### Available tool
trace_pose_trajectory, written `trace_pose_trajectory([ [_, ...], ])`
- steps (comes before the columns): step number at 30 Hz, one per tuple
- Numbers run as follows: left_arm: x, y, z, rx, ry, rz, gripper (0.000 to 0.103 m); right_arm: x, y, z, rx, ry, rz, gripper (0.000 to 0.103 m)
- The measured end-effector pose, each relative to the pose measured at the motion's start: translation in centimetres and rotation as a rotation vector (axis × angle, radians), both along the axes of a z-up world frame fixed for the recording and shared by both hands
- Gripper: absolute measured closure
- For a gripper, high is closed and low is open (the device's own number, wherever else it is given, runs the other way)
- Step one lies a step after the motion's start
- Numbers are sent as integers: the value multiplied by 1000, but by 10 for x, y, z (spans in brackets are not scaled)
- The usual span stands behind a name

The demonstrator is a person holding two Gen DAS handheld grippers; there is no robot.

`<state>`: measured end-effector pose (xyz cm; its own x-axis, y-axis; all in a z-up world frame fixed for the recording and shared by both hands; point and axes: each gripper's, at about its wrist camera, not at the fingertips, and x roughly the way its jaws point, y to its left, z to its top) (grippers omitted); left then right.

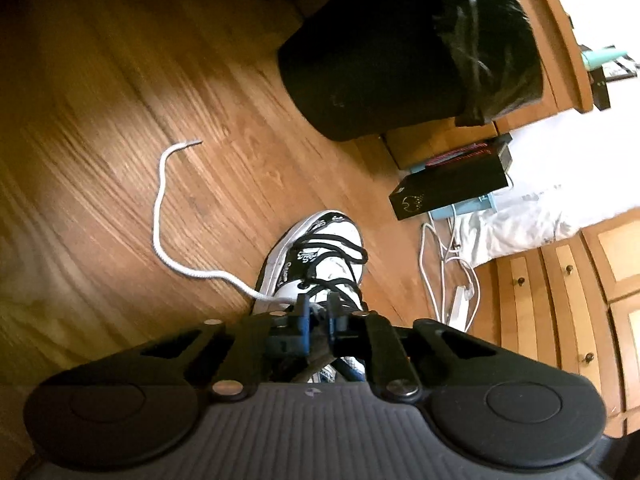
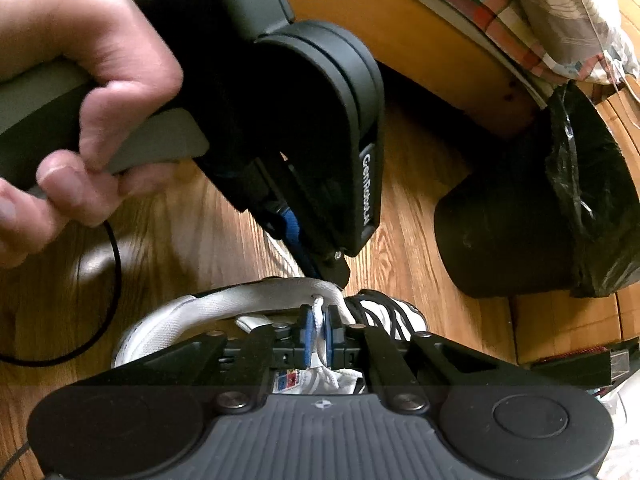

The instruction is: Lace up shoes with both hands

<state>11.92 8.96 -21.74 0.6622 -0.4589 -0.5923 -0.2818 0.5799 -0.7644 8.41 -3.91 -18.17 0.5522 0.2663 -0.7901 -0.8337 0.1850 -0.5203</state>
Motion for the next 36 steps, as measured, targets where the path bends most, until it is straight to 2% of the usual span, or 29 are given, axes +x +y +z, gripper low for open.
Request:
trace_pose_trajectory([
  [3, 3, -2, 7, 23, -14, -3, 100, 2, -1, 0, -10, -8, -4, 85],
  [10, 0, -2, 17, 101, -23, 23, 100, 1, -8, 3, -22, -31, -23, 82],
  [15, -3, 3, 26, 114, -51, 57, 103, 1, -13, 0, -45, -38, -33, 82],
  [18, -3, 13, 30, 99, -67, 102, 103, -1, -17, 2, -41, -38, -42, 82],
  [20, -3, 18, 31, 55, -79, 115, 103, -3, -18, 2, -34, -37, -44, 81],
  [22, -1, 18, 29, 21, -74, 106, 103, -3, -19, 4, -28, -34, -47, 81],
  [24, 0, 13, 25, 23, -51, 81, 102, -3, -19, 4, -28, -35, -44, 81],
  [26, -2, 10, 17, 7, -18, 72, 99, -3, -19, 3, -32, -38, -36, 81],
  [28, -5, 8, 6, -32, 22, 79, 85, -2, -18, 1, -37, -33, -26, 81],
  [29, -5, 8, 1, -69, 32, 80, 83, -4, -18, 1, -41, -28, -19, 81],
  [31, -6, 4, -1, -85, 27, 87, 79, -8, -19, -1, -53, -28, -4, 81],
  [34, -3, 0, -2, -76, 14, 62, 81, -11, -20, -2, -59, -28, 9, 81],
  [35, -2, -2, -2, -71, 4, 53, 86, -13, -22, -2, -60, -32, 10, 81],
  [36, -2, -3, -1, -60, 1, 48, 96, -13, -23, -1, -61, -35, 11, 81],
])
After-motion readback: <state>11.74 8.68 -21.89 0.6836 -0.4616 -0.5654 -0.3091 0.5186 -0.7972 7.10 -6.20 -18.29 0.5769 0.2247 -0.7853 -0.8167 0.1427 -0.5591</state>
